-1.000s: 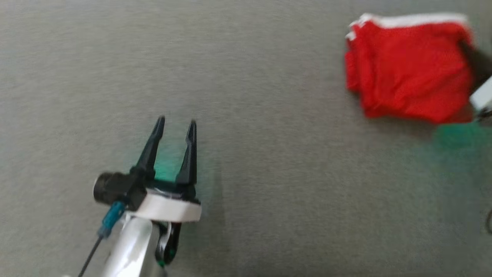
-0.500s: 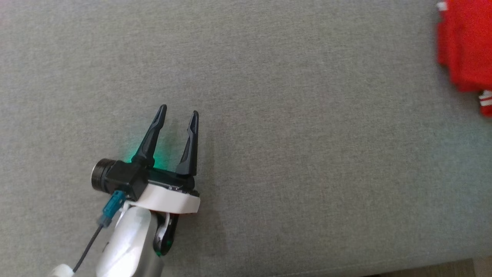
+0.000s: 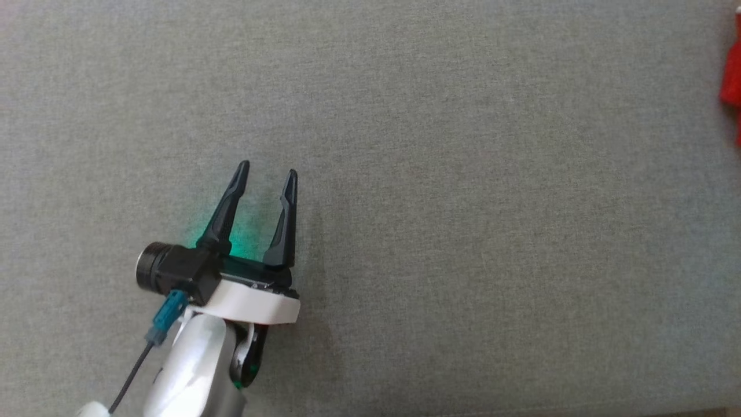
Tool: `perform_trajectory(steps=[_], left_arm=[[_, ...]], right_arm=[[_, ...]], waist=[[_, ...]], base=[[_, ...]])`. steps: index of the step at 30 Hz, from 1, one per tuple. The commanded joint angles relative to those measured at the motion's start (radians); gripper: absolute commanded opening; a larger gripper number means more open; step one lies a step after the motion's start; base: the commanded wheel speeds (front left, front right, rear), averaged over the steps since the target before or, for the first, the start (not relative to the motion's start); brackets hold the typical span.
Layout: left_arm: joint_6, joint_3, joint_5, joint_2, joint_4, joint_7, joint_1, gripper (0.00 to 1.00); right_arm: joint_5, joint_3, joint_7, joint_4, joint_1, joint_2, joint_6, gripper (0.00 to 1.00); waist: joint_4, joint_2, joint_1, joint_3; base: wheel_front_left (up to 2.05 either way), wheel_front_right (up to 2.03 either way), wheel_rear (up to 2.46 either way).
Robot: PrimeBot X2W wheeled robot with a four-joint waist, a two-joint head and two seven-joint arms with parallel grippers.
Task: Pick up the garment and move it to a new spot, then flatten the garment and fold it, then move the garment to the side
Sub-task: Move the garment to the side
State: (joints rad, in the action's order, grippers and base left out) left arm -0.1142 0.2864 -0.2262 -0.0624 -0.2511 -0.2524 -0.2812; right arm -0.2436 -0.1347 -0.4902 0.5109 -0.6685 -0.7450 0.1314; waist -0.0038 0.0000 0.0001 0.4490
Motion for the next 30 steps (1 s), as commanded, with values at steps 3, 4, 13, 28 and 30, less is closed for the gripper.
perform_trajectory(steps=[3, 4, 13, 28, 30], left_arm=[[0.007, -0.043, 0.000, -0.006, 0.039, -0.009, 0.008, 1.00], [0.009, -0.047, -0.003, -0.004, 0.042, -0.009, 0.010, 1.00], [0.030, -0.078, -0.047, 0.007, 0.022, -0.009, 0.063, 1.00], [0.077, -0.137, -0.008, 0.006, -0.027, -0.009, 0.156, 1.00], [0.075, -0.143, 0.000, 0.005, -0.033, -0.009, 0.177, 1.00]], right_arm=[[0.056, 0.012, 0.089, -0.039, 0.004, -0.036, -0.001, 1.00], [0.066, 0.006, 0.118, -0.047, 0.003, -0.028, -0.001, 1.00], [0.072, -0.053, 0.326, -0.216, 0.162, 0.114, -0.001, 1.00], [0.178, -0.013, 0.607, -0.451, 0.582, 0.538, -0.001, 1.00], [0.188, 0.003, 0.647, -0.429, 0.626, 0.587, -0.001, 1.00]], waist=[[0.002, 0.0000, -0.0001, -0.018], [0.003, 0.0000, -0.0001, -0.025], [0.026, 0.0000, -0.0001, -0.132], [0.066, 0.0000, -0.0001, -0.317], [0.066, 0.0000, -0.0001, -0.346]], base=[[0.00, 0.00, 0.00], [0.00, 0.00, 0.00], [0.00, 0.00, 0.00], [0.00, 0.00, 0.00], [0.00, 0.00, 0.00]])
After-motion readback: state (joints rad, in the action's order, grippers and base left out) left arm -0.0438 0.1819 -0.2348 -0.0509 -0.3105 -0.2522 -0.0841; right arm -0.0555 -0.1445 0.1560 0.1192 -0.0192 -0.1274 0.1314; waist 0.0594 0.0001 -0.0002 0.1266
